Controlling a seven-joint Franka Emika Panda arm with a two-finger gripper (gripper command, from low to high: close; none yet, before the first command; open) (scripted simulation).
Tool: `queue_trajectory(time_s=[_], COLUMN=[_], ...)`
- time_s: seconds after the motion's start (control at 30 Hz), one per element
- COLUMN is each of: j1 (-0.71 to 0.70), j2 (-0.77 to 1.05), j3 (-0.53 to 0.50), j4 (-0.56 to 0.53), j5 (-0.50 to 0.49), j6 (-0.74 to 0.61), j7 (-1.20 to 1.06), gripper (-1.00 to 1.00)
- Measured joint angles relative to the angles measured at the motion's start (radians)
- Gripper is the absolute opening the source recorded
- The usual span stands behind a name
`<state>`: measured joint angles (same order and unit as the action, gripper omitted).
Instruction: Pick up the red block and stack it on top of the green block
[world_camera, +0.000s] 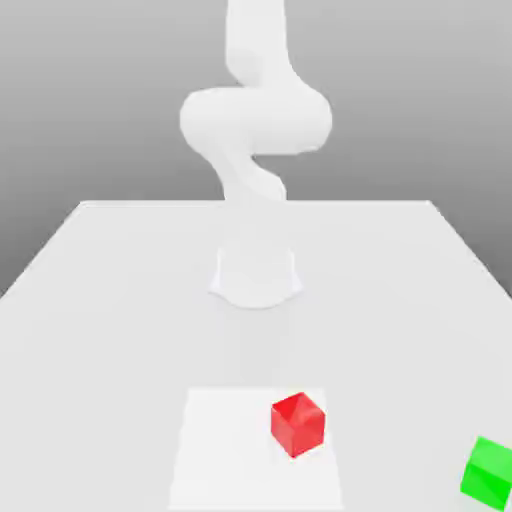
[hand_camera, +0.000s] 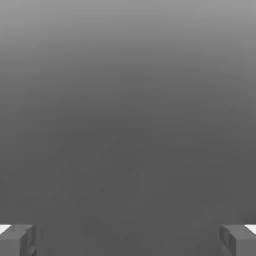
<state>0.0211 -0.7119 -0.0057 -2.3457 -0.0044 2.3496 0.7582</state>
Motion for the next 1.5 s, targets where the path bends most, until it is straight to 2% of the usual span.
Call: queue_trajectory(time_s=[0.63,0.87,0.9,1.13,1.33,1.5], j1=[0.131,0.128,0.127,0.125,0.126,0.205], j2=[0.698,0.952,0.975,0.974,0.784,0.825], j3=[-0.017,-0.006,-0.005,-0.003,-0.004,0.057], j4=[-0.357,-0.356,-0.352,-0.353,-0.378,-0.230], j5=[0.006,0.017,0.019,0.016,0.007,-0.010], j6=[0.391,0.592,0.612,0.610,0.445,0.338], j7=[-0.359,-0.396,-0.397,-0.394,-0.389,-0.477], gripper=[0.00,0.00,-1.00,-1.00,-1.00,-1.00])
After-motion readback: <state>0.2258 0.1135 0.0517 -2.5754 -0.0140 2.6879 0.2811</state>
